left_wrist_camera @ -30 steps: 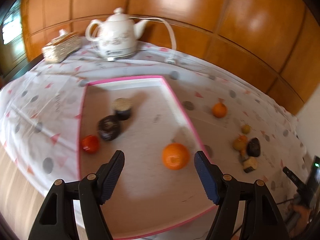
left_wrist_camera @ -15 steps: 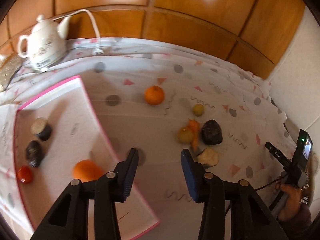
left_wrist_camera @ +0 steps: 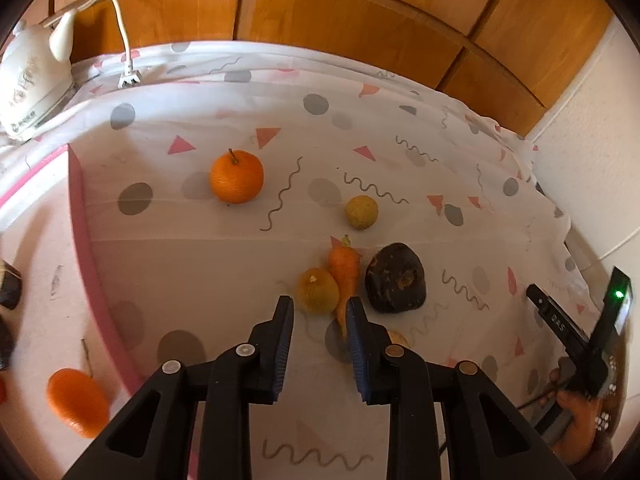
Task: Organize fruits
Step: 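Reach the left tool to the small yellow round fruit and close on it, then carry the yellow fruit with the left tool into the tray and release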
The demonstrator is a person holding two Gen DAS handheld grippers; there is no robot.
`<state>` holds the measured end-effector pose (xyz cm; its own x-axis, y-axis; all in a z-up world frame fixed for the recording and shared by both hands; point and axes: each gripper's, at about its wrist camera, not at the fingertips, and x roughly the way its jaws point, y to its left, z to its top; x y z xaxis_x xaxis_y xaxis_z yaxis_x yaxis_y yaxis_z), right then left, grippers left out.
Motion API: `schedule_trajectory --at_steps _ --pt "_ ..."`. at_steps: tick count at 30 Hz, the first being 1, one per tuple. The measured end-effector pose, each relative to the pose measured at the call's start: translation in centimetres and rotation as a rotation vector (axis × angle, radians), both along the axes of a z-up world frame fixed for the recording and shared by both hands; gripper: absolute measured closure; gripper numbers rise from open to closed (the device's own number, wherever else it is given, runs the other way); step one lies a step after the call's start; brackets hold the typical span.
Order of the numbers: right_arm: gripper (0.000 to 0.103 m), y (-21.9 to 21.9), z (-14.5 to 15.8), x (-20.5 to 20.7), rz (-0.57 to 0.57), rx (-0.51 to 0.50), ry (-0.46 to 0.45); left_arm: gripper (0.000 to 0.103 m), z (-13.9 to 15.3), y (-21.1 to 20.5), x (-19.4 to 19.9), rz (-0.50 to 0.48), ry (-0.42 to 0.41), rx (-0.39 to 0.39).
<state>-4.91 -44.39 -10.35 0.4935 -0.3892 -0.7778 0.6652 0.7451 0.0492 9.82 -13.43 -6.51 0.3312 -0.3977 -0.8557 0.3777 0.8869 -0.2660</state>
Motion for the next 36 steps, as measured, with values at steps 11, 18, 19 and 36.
schedule_trajectory --at_steps 11,18,19,36 --pt "0.049 0.0 -0.1 0.2 -0.003 0.001 -0.010 0.077 -1.8 -0.5 1.1 0.020 0.040 -0.052" --pt "0.049 0.0 -0.2 0.4 -0.004 0.000 -0.011 0.077 1.1 1.9 -0.2 0.049 -0.016 -0.084" --pt "0.049 0.0 -0.2 0.4 -0.005 0.000 -0.010 0.077 1.6 2.4 -0.3 0.055 -0.030 -0.086" --pt "0.047 0.4 -0.2 0.4 0.014 -0.026 0.004 0.077 2.9 19.6 -1.1 0.468 -0.083 -0.057"
